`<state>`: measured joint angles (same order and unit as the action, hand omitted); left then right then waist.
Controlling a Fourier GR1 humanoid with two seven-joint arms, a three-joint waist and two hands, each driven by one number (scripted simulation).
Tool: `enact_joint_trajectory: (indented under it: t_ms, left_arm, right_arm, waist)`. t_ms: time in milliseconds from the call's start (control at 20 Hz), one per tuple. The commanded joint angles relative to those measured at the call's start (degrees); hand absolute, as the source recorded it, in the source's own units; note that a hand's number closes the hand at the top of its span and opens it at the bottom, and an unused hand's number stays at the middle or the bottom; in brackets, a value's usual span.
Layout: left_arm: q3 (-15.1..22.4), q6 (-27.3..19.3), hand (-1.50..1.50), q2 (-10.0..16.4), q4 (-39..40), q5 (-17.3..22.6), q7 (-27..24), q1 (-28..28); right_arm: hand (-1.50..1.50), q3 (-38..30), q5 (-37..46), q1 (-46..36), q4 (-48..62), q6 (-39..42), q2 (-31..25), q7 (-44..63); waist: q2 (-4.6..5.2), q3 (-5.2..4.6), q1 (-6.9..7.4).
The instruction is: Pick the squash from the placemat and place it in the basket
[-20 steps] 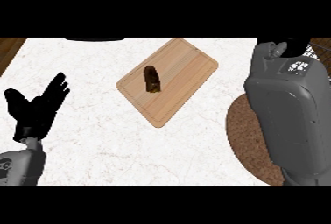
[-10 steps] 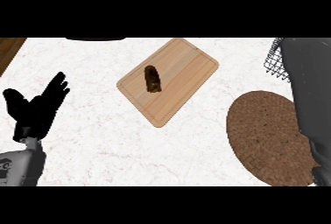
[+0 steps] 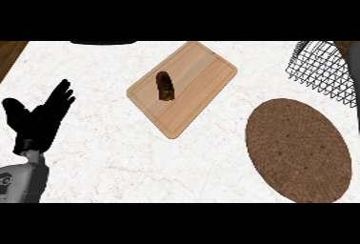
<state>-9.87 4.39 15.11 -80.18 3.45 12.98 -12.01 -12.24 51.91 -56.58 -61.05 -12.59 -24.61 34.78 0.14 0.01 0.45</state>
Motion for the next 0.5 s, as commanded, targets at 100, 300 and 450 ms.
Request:
enact_joint_trajectory:
  t_ms: [100,300,450]
  left_arm:
    - [1.7,-1.3,0.0,-1.4,-4.2,-1.5,2.7,2.1]
    - [1.2,-0.9,0.0,-1.0,-2.1,-0.8,3.7,-1.6]
    - [-0.4,0.1,0.0,-0.3,1.2,-0.5,-1.2,-0.5]
  right_arm:
    - [1.5,-4.5,-5.1,4.9,4.4,-4.8,-1.4,-9.4]
    - [1.5,-7.4,-7.0,1.7,14.6,-9.6,-2.9,-16.1]
    - [1.5,-9.6,-2.8,4.6,14.5,-18.6,-4.8,-11.7]
  waist:
    - [-0.05,0.03,0.06]
    - [0.18,0.03,0.49]
    - [0.41,0.01,0.36]
